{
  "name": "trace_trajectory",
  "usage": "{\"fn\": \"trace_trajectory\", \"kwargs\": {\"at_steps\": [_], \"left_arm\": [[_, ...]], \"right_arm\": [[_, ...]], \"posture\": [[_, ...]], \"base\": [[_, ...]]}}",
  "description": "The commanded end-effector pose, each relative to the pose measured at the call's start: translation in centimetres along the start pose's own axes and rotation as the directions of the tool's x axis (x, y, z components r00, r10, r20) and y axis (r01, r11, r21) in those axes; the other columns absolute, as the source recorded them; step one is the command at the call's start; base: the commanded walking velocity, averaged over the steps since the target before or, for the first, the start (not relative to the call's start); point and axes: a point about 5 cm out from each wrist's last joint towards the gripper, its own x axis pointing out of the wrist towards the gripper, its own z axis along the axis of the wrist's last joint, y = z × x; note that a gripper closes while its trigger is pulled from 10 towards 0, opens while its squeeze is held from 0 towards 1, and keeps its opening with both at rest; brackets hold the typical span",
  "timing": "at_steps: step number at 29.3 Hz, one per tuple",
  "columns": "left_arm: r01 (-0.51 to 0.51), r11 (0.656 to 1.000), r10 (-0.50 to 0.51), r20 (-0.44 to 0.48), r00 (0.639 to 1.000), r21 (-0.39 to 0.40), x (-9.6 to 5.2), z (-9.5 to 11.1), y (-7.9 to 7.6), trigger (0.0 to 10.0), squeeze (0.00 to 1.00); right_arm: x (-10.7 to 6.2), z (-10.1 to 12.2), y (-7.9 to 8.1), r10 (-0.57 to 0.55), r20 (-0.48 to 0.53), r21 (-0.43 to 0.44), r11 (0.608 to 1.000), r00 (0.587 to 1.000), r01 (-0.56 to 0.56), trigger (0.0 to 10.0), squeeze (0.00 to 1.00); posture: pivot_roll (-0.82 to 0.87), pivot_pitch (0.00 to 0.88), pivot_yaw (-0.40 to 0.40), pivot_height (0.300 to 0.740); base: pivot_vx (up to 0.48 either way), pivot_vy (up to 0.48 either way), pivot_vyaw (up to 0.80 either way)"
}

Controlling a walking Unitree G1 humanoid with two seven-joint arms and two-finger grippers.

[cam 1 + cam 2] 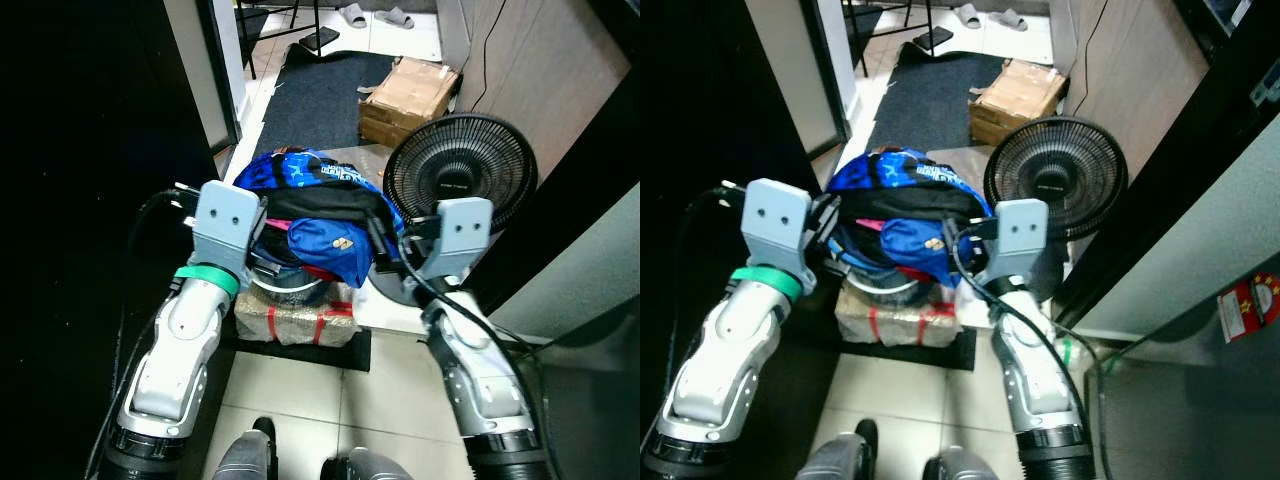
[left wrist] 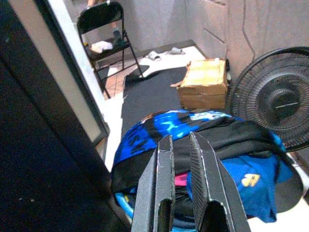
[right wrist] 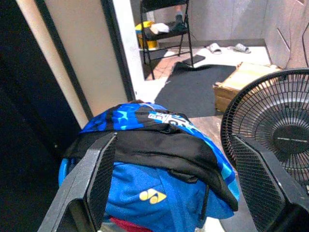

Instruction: Clothes washing

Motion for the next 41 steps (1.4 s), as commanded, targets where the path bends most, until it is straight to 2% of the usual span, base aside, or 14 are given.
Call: {"fn": "trace_trajectory", "kwargs": {"at_steps": [1, 16, 24, 31, 41], "left_arm": [[0.000, 1.000, 0.000, -0.014, 1.000, 0.003, -0.14, -0.44, 0.13, 10.0, 0.00], [0.005, 1.000, -0.005, -0.011, 1.000, 0.003, -0.09, -0.52, -0.05, 10.0, 0.00], [0.005, 1.000, -0.005, -0.012, 1.000, 0.000, -0.09, -0.56, -0.09, 10.0, 0.00], [0.005, 1.000, -0.005, -0.012, 1.000, -0.002, -0.07, -0.53, -0.07, 10.0, 0.00], [0.011, 1.000, -0.011, -0.011, 1.000, 0.003, 0.02, -0.38, -0.13, 10.0, 0.00]], "right_arm": [[-0.09, -0.41, 0.50, 0.019, -0.016, 0.013, 1.000, 1.000, -0.019, 10.0, 0.00], [-0.06, -0.57, 0.47, 0.029, -0.021, 0.012, 1.000, 0.999, -0.028, 10.0, 0.00], [-0.01, -0.70, 0.40, 0.025, -0.032, 0.014, 1.000, 0.999, -0.024, 10.0, 0.00], [0.02, -0.69, 0.43, 0.027, -0.031, 0.005, 1.000, 0.999, -0.027, 10.0, 0.00], [0.03, -0.61, 0.38, 0.032, -0.027, -0.007, 0.999, 0.999, -0.032, 10.0, 0.00]], "posture": [[0.01, 0.089, 0.020, 0.740], [0.00, 0.078, 0.017, 0.740], [0.00, 0.075, 0.016, 0.740], [0.00, 0.077, 0.017, 0.740], [0.00, 0.087, 0.018, 0.740]], "base": [[0.401, 0.262, 0.00], [0.400, 0.265, 0.00], [0.398, 0.267, -0.70], [0.383, 0.282, 0.00], [0.000, 0.000, 0.00]]}}
